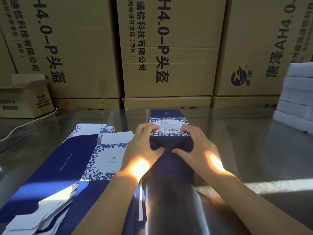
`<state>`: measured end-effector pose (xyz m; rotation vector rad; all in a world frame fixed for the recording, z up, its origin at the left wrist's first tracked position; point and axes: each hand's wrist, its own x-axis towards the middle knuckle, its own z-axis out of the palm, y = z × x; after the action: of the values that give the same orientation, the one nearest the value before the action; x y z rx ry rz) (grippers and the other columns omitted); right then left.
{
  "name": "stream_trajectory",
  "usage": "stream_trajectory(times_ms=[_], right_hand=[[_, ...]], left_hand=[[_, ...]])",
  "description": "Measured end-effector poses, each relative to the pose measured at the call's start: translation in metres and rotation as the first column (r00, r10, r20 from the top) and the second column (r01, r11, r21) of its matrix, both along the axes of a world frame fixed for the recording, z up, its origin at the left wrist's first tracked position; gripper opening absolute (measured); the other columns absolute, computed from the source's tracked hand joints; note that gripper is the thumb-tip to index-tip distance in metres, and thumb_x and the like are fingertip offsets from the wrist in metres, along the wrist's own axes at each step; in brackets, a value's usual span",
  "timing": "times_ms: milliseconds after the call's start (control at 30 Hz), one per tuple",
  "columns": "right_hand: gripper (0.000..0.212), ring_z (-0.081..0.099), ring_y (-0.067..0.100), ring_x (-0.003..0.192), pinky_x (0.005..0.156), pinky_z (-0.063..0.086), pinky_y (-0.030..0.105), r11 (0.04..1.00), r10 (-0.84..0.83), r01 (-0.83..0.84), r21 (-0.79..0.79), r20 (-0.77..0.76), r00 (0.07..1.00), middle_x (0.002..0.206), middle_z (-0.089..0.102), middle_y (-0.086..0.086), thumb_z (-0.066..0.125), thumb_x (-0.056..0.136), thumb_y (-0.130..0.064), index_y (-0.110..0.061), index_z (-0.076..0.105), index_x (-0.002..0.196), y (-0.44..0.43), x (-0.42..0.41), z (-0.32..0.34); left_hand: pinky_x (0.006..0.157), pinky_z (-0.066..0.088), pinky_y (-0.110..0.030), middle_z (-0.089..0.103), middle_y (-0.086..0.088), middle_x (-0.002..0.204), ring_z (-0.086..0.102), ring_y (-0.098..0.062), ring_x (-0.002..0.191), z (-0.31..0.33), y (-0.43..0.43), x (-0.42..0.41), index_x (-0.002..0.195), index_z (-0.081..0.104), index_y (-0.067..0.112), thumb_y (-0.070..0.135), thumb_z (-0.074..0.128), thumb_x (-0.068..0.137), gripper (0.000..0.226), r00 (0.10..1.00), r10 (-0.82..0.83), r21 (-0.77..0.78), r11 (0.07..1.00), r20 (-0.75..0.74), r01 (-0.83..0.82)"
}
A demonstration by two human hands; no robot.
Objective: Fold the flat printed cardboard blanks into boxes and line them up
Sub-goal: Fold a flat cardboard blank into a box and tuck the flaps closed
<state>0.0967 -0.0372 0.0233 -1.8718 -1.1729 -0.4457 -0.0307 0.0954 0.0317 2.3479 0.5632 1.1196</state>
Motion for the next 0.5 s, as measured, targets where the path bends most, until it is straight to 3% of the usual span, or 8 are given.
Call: stream_trajectory(times_ms=[100,333,433,500], right_hand=[[0.057,0.049,-0.002,0.099,0.074,0.038,0.026,1.0,-0.025,0.025,0.002,-0.003,1.0,0.123,0.046,-0.029,0.077,0.071,-0.036,-0.045,0.042,0.115,0.003,-0.002,0.0],[0.047,0.053,0.004,0.099,0.072,0.036,0.026,0.997,-0.07,0.07,-0.018,-0.006,0.997,0.12,0.051,-0.024,0.074,0.076,-0.034,-0.037,0.05,0.116,0.006,-0.001,0.002],[0.043,0.05,-0.004,0.099,0.073,0.035,0.018,1.0,0.025,-0.025,-0.007,-0.034,0.999,0.119,0.05,-0.028,0.072,0.078,-0.038,-0.038,0.051,0.115,-0.002,0.003,0.006],[0.036,0.047,-0.011,0.099,0.075,0.035,0.012,0.997,0.075,-0.075,-0.011,-0.066,0.995,0.118,0.048,-0.035,0.062,0.081,-0.051,-0.044,0.049,0.113,-0.01,0.006,0.011]], left_hand=[[0.064,0.03,-0.012,0.034,0.036,0.115,0.038,0.015,0.091,-0.001,0.0,0.0,0.104,0.046,0.048,0.025,0.076,0.069,0.052,1.0,0.015,-0.011,1.0,0.024,-0.015],[0.069,0.034,-0.02,0.04,0.03,0.117,0.045,0.004,0.098,-0.003,0.0,0.003,0.109,0.05,0.04,0.025,0.078,0.069,0.051,0.998,0.046,0.022,0.999,0.049,-0.047],[0.065,0.031,-0.01,0.039,0.032,0.113,0.044,0.006,0.1,-0.002,0.001,0.002,0.11,0.051,0.039,0.029,0.079,0.069,0.05,0.999,0.015,0.031,0.999,0.042,-0.016],[0.075,0.032,0.0,0.04,0.037,0.115,0.041,0.014,0.102,0.001,0.0,0.0,0.112,0.05,0.043,0.039,0.077,0.07,0.05,0.997,-0.057,-0.022,0.998,0.05,0.058]])
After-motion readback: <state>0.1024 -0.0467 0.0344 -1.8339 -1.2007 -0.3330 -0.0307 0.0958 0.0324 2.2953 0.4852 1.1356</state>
